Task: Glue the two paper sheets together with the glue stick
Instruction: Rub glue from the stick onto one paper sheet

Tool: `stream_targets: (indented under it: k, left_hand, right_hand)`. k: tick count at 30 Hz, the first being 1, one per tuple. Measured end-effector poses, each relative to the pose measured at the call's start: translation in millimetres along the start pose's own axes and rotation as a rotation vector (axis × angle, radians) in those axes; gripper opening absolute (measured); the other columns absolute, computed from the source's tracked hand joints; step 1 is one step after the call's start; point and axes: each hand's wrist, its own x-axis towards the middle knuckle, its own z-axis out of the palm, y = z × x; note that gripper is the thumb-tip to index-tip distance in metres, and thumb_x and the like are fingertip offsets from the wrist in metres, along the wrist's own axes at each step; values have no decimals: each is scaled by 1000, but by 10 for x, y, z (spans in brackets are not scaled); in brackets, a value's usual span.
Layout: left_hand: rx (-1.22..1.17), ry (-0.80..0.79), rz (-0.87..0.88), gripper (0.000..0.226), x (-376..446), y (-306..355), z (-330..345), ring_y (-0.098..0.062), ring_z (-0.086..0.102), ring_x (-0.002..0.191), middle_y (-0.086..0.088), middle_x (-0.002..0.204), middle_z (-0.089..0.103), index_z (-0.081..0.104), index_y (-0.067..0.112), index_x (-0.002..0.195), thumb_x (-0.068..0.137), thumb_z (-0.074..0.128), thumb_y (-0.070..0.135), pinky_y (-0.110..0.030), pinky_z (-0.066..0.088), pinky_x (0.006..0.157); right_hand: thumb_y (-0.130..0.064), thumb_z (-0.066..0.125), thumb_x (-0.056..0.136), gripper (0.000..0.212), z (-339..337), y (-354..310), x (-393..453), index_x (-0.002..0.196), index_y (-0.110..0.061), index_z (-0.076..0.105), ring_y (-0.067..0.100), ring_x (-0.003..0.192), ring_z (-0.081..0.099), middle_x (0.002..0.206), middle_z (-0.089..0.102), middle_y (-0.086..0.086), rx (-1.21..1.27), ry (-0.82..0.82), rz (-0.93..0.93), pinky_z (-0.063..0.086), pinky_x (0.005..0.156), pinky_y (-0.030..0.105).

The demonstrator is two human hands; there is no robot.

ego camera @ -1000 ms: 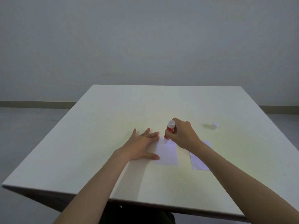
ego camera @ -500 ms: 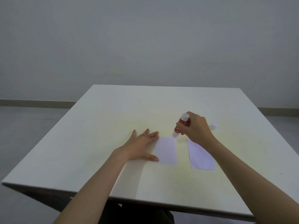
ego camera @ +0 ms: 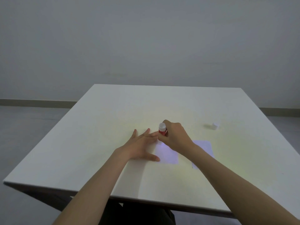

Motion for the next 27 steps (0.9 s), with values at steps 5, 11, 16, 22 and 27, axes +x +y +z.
stream_targets:
  k: [5,11,16,22,27]
  left_hand:
    - [48,-19,-15,84,-12,25,-24,-7,-10,146,28,155,6,18,47,143,73,59,67,-56,-13,115]
    - [40,-20,-14,86,-21,92,-59,-14,-5,148,24,157,8,16,42,146,75,62,62,-62,-5,114]
    - [27,-18,-18,89,-16,83,-53,-12,-6,148,24,157,6,15,40,147,74,63,62,-60,-8,114]
    - [44,-22,-46,99,-1,47,-27,-9,-7,147,23,158,3,11,32,150,71,63,66,-57,-10,115]
    - [105,-27,-34,101,23,24,-21,-10,-6,147,21,158,2,11,30,150,70,59,71,-59,-7,115]
  right_hand:
    - [-17,55,82,19,4,-81,-152,71,-10,41,23,56,40,54,44,-1,-44,-55,-55,31,53,31]
    - [-15,54,81,29,-29,-143,-366,62,-29,37,17,52,40,55,48,-1,-23,-94,-83,28,50,25]
    - [-14,55,80,39,-74,-154,-420,61,-39,34,11,50,41,53,50,-6,42,-93,-40,34,49,18]
    - [-16,57,77,15,-240,45,-398,75,-2,53,24,61,51,71,70,14,97,-77,122,41,56,34]
    - [-14,60,78,17,-373,172,-420,78,2,56,35,73,62,76,68,21,84,-54,154,50,63,42]
